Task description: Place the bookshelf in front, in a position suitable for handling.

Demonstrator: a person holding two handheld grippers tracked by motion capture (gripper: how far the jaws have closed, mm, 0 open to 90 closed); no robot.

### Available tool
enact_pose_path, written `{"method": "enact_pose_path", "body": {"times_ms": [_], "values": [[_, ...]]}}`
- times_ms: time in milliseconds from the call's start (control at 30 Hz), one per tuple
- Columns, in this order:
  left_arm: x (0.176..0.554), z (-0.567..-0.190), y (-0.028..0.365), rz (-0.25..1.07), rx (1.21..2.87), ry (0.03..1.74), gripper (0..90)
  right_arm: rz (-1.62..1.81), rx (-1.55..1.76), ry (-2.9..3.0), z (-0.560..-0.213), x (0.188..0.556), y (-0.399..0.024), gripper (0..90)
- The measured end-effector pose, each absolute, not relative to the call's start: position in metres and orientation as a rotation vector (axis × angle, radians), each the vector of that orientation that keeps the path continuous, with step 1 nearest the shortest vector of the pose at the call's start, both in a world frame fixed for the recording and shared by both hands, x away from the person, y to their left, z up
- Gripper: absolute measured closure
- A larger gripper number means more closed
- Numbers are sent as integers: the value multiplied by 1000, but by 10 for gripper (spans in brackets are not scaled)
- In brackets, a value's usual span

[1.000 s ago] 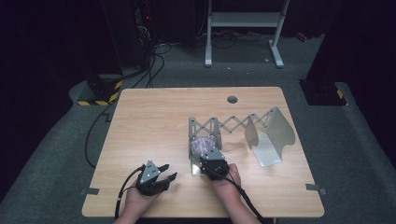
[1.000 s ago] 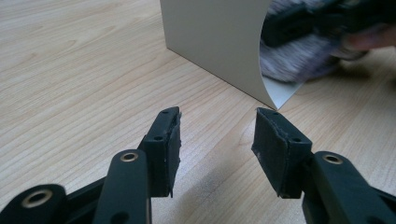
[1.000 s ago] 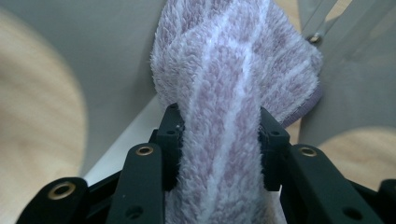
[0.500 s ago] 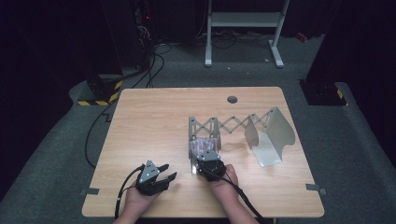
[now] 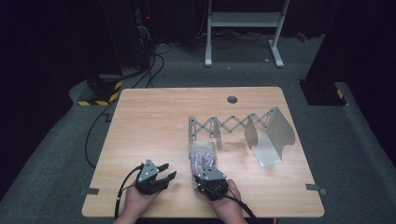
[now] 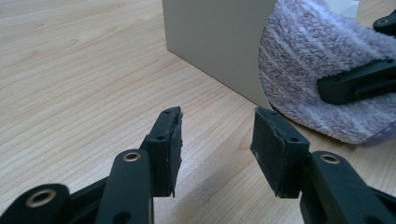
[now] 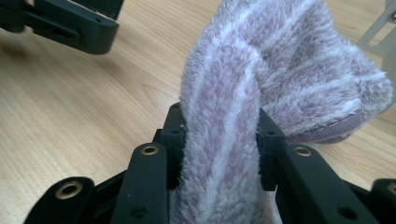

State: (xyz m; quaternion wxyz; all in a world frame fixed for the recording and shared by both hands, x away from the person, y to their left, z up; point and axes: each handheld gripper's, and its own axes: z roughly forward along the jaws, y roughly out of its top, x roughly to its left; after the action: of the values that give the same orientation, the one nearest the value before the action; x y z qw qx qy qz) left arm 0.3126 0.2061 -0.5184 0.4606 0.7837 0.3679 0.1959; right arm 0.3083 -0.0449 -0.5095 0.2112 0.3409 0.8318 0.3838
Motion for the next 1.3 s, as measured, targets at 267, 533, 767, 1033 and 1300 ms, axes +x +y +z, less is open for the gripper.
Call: {"method": "enact_pose_path", "body": {"times_ms": [267, 533, 767, 1033, 1300], "values": [[314, -521, 206, 480, 1936, 913, 524, 1041, 1008, 2282, -516, 316, -46, 509], [315, -520, 209, 487, 1925, 937, 521, 1096, 1068, 2287, -520, 327, -49, 657], [317, -520, 215, 495, 1908, 959, 510, 1214, 1060, 2231, -504, 324, -45, 658], [316, -520, 218, 501, 1907, 963, 507, 1399, 977, 2102, -459, 310, -49, 650], [316, -519, 220, 503, 1904, 970, 507, 1441, 932, 2047, -443, 304, -47, 650]]}}
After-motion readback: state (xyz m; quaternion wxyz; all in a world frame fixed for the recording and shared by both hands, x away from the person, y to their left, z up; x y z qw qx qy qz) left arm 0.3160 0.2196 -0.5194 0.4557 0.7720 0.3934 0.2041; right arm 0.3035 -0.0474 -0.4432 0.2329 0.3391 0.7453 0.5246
